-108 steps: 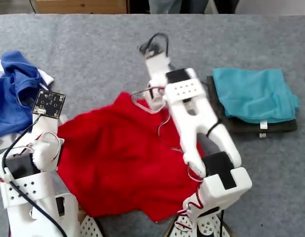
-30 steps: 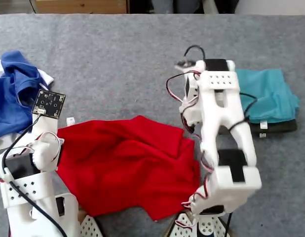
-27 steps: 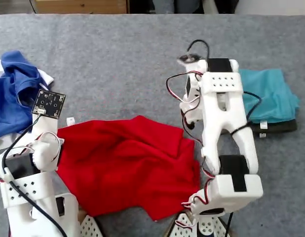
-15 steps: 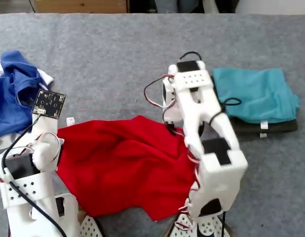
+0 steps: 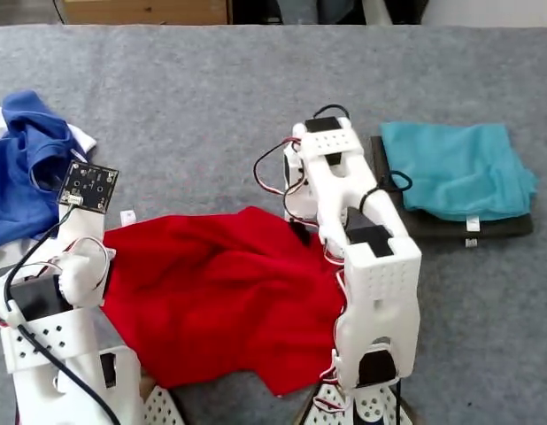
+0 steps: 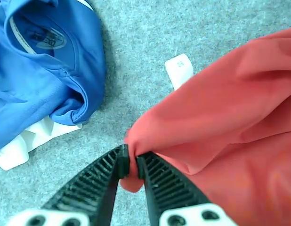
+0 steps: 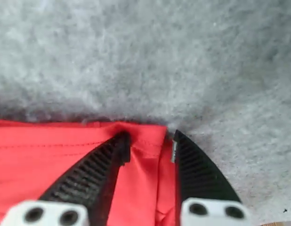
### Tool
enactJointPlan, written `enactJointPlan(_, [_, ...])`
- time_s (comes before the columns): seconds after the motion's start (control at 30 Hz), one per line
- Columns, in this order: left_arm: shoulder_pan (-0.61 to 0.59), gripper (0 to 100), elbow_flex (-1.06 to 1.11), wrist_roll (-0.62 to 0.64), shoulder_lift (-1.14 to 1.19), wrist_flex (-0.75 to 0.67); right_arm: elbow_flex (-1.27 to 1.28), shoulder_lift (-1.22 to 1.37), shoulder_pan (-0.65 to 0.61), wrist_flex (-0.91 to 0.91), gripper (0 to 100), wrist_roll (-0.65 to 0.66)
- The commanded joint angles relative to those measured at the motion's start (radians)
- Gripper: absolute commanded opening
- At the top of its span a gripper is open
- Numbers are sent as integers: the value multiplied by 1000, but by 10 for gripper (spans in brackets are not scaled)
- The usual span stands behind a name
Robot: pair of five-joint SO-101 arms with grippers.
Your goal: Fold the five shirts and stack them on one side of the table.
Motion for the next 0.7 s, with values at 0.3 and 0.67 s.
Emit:
enactJointPlan(0.3, [7, 29, -4, -2, 0, 0, -33, 5, -14, -17, 155, -8])
enactJointPlan(0.67, [5, 29, -4, -2, -2, 5, -53, 68, -14, -18, 18, -3])
